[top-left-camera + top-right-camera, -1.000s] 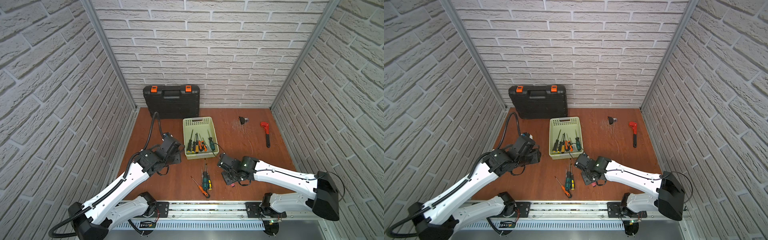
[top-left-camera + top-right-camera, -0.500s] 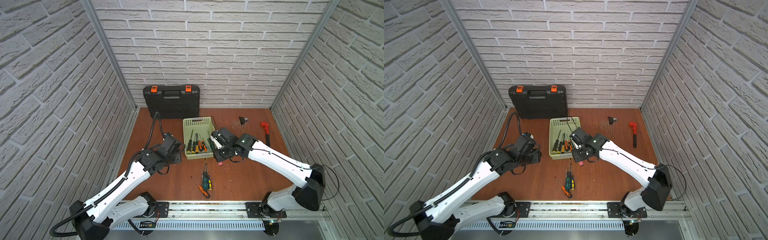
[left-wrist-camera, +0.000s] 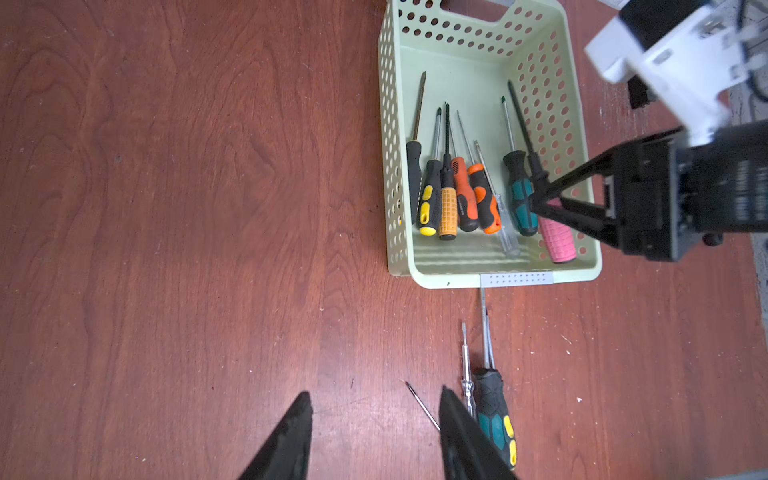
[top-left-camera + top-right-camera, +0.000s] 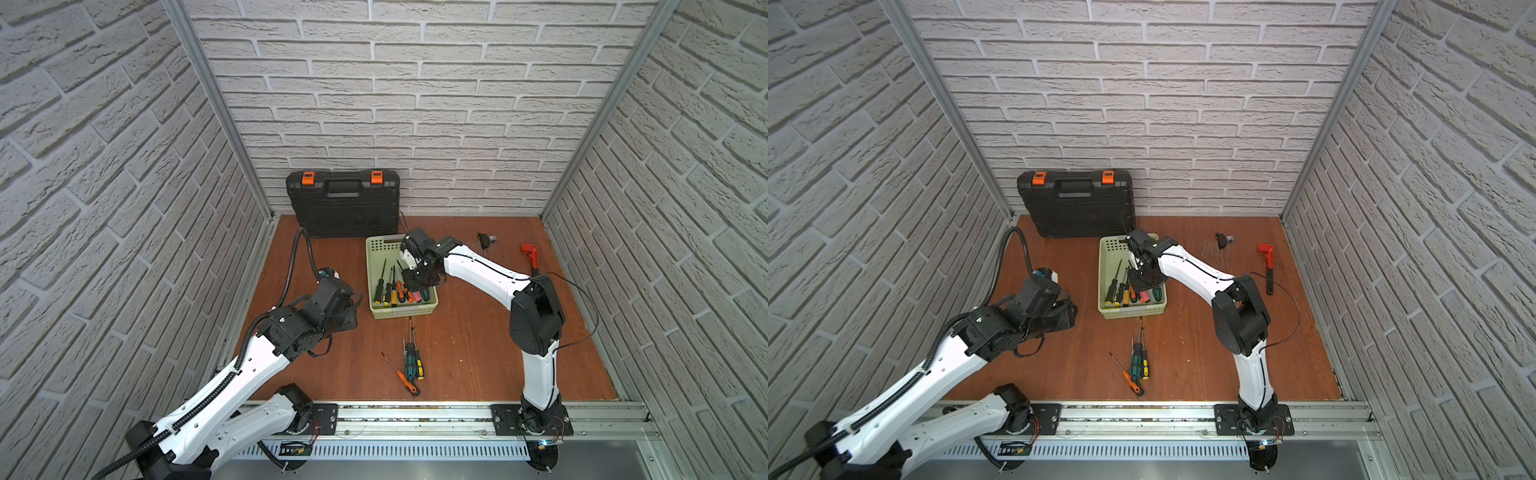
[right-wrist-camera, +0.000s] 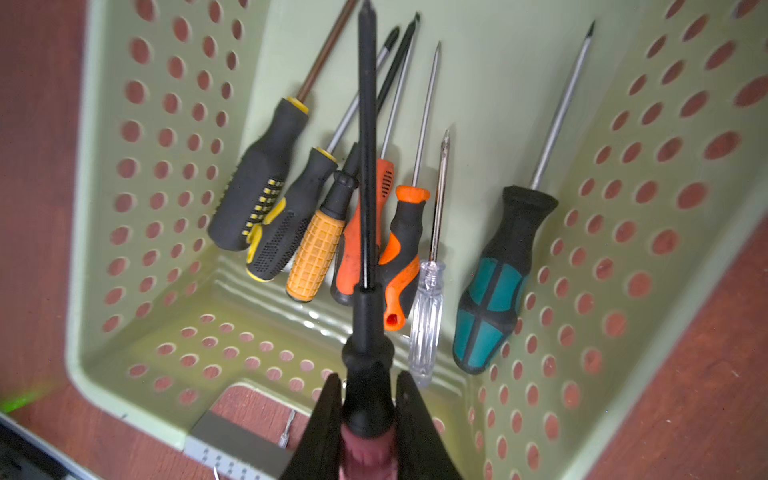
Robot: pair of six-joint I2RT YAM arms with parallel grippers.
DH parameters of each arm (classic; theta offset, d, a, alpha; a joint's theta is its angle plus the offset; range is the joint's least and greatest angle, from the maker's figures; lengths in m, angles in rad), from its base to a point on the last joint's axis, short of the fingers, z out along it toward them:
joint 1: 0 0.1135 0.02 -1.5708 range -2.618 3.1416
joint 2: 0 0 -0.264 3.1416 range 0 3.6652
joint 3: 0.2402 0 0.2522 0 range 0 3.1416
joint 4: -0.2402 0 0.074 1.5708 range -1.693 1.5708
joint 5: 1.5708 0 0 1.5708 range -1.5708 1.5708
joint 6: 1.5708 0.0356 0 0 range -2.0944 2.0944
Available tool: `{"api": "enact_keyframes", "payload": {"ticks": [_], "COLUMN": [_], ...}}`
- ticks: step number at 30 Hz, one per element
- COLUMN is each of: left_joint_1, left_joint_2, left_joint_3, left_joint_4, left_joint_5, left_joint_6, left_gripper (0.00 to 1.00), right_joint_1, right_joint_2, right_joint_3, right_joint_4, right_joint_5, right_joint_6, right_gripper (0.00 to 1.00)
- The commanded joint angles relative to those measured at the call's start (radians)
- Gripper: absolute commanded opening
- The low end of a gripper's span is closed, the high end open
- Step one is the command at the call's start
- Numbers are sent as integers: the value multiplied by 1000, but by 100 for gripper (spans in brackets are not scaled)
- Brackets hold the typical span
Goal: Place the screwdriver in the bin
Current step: 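Lift the pink-handled screwdriver with the right gripper and carry it over the basket, then lower the pink-handled screwdriver into the basket and open the right gripper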
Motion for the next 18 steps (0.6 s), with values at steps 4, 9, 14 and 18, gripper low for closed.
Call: {"api": "enact_keyframes", "payload": {"ticks": [4,9,14,18], "left_joint_1": [13,16,23,31], "left_joint_2": [-21,-44,-57,-60], "left_joint_3": [-11,-25,-33,-34], "left_joint_4": [6,6,4,6], "left_joint_5": [-25,-31,-31,-32], "left_joint_6": [16,19,27,34], "left_gripper": [50,50,51,51], "right_joint_1": [-19,-25,-25,-25], "right_joint_2": [38,71,89,105], "right_joint_3": [5,21,28,32], "right_joint_4": [24,12,1,-3], "right_joint_5": [30,66,82,98], "right_joint_6": [15,22,27,26], "right_gripper": [5,5,7,9]}}
